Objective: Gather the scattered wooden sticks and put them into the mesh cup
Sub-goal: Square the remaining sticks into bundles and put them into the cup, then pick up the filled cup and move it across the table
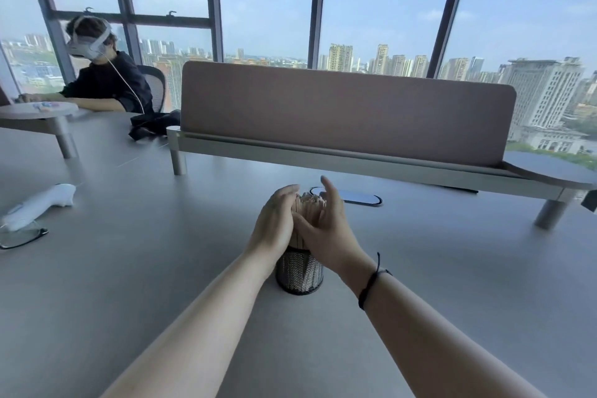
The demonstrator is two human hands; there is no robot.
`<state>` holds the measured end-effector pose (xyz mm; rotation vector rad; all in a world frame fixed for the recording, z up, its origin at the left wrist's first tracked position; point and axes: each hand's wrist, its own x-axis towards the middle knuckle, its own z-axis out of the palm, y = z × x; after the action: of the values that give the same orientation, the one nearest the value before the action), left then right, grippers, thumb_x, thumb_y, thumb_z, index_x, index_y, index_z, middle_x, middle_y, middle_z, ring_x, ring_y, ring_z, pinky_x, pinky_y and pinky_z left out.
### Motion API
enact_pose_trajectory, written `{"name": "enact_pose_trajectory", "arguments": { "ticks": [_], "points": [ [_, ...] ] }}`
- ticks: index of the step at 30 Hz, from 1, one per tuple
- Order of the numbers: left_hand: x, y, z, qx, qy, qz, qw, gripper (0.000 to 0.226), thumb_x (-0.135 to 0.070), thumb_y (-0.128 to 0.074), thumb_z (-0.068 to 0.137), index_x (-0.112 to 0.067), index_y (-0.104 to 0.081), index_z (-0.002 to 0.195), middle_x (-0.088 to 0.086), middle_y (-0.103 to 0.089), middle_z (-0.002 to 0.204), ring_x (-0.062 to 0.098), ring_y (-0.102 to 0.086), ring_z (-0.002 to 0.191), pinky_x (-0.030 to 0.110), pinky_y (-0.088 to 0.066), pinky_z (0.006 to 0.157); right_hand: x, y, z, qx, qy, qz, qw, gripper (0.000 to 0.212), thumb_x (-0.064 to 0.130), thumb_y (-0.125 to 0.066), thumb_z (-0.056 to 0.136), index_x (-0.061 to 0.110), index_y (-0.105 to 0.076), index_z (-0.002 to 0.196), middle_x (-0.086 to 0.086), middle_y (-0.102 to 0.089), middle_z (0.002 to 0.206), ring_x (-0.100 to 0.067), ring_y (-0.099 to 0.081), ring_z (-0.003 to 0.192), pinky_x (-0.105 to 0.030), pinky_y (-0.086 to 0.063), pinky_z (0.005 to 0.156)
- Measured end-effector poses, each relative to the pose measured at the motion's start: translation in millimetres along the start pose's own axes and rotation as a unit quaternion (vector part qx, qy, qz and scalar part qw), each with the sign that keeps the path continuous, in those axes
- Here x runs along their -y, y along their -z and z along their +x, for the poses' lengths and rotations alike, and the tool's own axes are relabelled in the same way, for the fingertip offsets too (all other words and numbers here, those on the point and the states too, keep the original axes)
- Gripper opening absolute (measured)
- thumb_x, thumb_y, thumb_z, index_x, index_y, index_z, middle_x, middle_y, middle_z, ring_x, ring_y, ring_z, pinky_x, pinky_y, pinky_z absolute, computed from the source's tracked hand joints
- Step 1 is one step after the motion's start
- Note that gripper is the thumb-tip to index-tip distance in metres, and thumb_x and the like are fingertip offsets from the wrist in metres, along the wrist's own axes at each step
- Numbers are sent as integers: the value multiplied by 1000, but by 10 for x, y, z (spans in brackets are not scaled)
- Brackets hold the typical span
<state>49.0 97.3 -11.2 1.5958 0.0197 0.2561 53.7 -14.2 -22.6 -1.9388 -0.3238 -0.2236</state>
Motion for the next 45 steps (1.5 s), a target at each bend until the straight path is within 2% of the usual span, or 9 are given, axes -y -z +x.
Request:
{"name": "enact_pose_trajectory", "arguments": {
  "ticks": [3,6,15,22,28,33,36,39,45],
  "points": [
    [233,20,-215,26,22,-76,997,72,-79,-39,85,-32,-56,137,-9,-62,137,9,-55,129,42,-36,116,-153,152,-331,-5,-51,107,993,117,71,-77,58,52,-6,149,3,-49,144,-11,-52,130,-37,-44,108],
    [448,44,-423,135,4,-96,986,80,-81,-26,90,-27,-54,143,-2,-58,146,14,-48,139,45,-28,119,-312,352,-796,14,-86,49,995,130,69,-80,50,40,-7,154,10,-41,142,-4,-49,125,-23,-44,96],
    [342,-200,-779,161,25,-76,984,83,-79,-16,91,-26,-53,143,-7,-60,143,9,-50,137,42,-29,122,-530,572,-1208,-31,-52,-135,989,92,43,-79,70,35,-28,146,15,-51,115,-4,-54,107,-21,-42,85],
    [440,-478,-1157,205,-67,64,974,105,-87,-32,83,-8,-33,151,13,-45,151,26,-33,146,49,-24,122,-416,633,-1237,-107,-59,-124,985,90,71,-76,50,39,-39,125,21,-55,115,-5,-57,109,-24,-46,82],
    [467,-454,-1082,105,-40,-14,994,48,-54,-50,95,-16,-70,115,-11,-75,88,12,-67,91,25,-53,81,-464,835,-1193,-158,-89,-108,977,85,64,-80,41,34,-41,110,16,-53,108,-9,-55,102,-29,-47,81],
    [540,-482,-1024,56,-5,-68,996,29,-27,-52,94,-12,-74,105,11,-76,109,35,-68,109,50,-50,94,-463,1021,-1165,-11,-82,-9,997,72,32,-89,53,31,-46,111,15,-67,105,8,-62,96,-12,-47,77],
    [527,-462,-997,80,2,-85,993,30,8,-53,88,-5,-73,107,15,-76,110,35,-67,112,42,-50,93,-518,1094,-1130,24,-62,34,997,78,28,-88,46,28,-52,115,12,-70,110,4,-65,101,-19,-48,86],
    [525,-451,-1030,144,-17,-39,989,51,2,-56,69,-7,-67,117,7,-76,115,22,-69,110,27,-52,87,-594,1040,-1091,17,-53,45,997,82,28,-92,46,32,-53,118,15,-70,112,-1,-65,105,-29,-52,93],
    [466,-403,-1052,163,-20,-57,985,52,-27,-67,76,-9,-61,124,9,-71,123,20,-64,117,39,-49,98,-604,1066,-1023,44,-49,152,986,75,9,-91,55,13,-59,124,-9,-73,114,-26,-70,106,-44,-56,92]
  ]
}}
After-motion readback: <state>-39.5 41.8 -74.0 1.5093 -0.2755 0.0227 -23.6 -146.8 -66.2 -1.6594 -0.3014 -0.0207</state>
